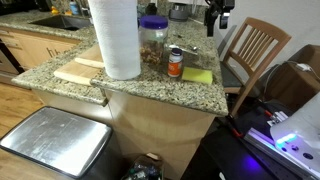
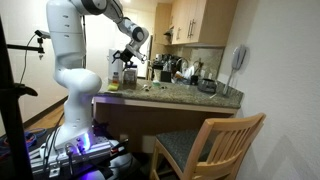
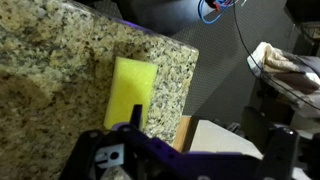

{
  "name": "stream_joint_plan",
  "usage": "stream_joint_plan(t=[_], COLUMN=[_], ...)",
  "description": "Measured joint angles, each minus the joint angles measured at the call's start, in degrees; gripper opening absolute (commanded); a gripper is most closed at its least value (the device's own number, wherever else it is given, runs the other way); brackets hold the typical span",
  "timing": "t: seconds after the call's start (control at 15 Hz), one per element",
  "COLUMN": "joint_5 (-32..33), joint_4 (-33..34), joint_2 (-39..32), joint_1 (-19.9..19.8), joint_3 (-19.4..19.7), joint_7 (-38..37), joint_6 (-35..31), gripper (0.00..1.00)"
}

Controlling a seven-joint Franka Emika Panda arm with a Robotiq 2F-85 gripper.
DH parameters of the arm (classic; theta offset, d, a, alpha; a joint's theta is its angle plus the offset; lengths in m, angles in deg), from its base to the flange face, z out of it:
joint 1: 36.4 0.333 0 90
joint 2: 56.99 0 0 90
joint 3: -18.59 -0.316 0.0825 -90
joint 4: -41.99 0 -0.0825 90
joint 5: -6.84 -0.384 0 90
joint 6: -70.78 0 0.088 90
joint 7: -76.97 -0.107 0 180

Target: Replace the spoon on the jar with the sponge

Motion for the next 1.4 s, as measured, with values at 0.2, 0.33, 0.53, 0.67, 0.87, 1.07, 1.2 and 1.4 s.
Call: stream_joint_plan(t=[0.2, 0.33, 0.53, 0.67, 0.87, 1.07, 1.2, 1.4], joint_5=[3.9, 6.6, 7.8, 7.9, 7.9, 6.9, 6.7, 7.0], joint_4=[-4.4, -8.5, -12.4, -12.9, -12.9, -13.5, -14.2, -15.5], joint_2=[2.0, 3.1, 4.2, 4.7, 4.5, 2.1, 0.5, -0.4], joint_1=[1.2, 2.4, 3.7, 3.7, 3.7, 4.2, 4.9, 6.1], joint_3=[-2.5, -4.6, -6.2, -6.2, -6.1, -6.2, -6.5, -7.5], joint_7=[-1.1, -3.6, -6.7, -6.8, -7.0, -7.5, -8.4, -10.6], joint_6=[-4.6, -11.5, -19.4, -19.9, -20.0, -22.9, -26.5, -31.6], gripper=[1.00, 1.00, 1.00, 1.00, 1.00, 1.00, 1.00, 1.00])
